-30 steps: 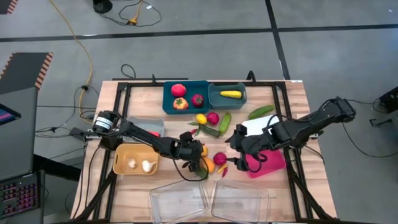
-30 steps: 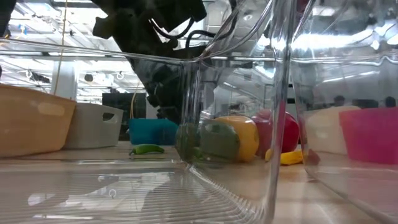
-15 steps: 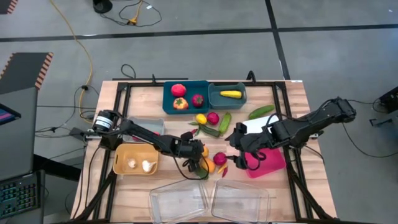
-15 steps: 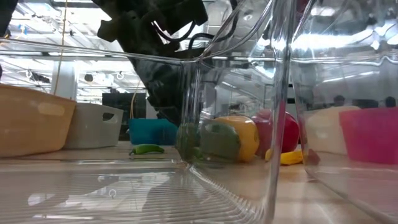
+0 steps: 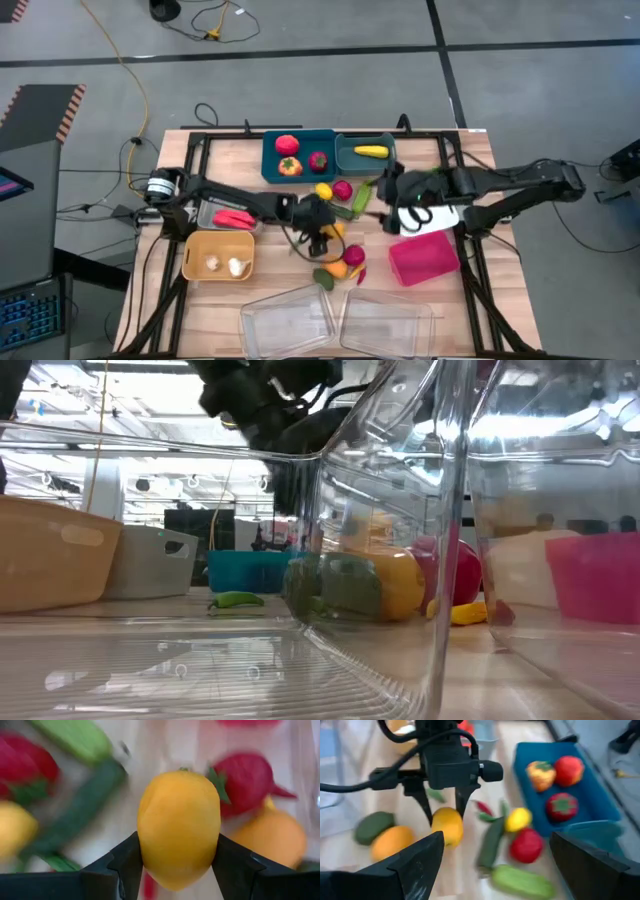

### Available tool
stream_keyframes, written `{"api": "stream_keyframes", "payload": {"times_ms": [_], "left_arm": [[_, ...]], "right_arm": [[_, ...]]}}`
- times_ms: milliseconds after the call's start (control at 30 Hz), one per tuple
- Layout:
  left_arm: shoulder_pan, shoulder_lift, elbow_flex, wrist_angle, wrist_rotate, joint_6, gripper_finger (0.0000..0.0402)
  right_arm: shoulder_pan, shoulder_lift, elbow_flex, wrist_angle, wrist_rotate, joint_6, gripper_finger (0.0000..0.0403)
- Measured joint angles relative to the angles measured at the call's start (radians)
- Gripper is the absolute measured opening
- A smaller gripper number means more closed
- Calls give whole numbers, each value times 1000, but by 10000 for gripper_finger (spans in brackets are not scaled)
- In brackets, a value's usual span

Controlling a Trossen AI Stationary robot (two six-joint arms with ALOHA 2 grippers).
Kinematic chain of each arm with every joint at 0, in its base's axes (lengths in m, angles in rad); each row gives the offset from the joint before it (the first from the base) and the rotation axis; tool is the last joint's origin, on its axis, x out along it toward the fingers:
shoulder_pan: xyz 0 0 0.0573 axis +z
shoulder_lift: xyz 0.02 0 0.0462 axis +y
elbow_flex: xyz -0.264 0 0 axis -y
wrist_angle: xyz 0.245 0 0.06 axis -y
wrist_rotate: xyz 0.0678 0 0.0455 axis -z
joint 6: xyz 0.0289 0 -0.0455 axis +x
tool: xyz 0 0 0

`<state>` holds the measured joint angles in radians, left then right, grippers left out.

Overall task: Sort produce into baskets
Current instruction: Put the lemon into the white bin

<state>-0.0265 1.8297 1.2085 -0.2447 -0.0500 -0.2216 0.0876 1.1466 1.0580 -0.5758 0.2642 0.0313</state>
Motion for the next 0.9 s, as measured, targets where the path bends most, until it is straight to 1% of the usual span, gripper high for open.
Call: {"api": "stream_keyframes", "payload": {"times_ms": [100,233,300,400,533,633,900], "left_arm": [[55,0,47,1,20,73,188],[109,0,92,0,60,125,188],[124,0,106,11,70,143,188],[135,0,110,49,69,177,188],[134,0,110,61,69,200,188],[129,0,110,61,72,184,188],[85,0,110,91,72,178,188]], "right_arm": [[-60,-18,0,0,0,-56,388],[-105,-20,0,0,0,-54,388],[-109,-17,0,-1,-1,-13,388],[-105,-3,0,-2,-6,72,388],[-83,23,0,1,-68,122,388],[-55,49,0,1,-109,129,388],[2,131,0,1,-104,93,388]]}}
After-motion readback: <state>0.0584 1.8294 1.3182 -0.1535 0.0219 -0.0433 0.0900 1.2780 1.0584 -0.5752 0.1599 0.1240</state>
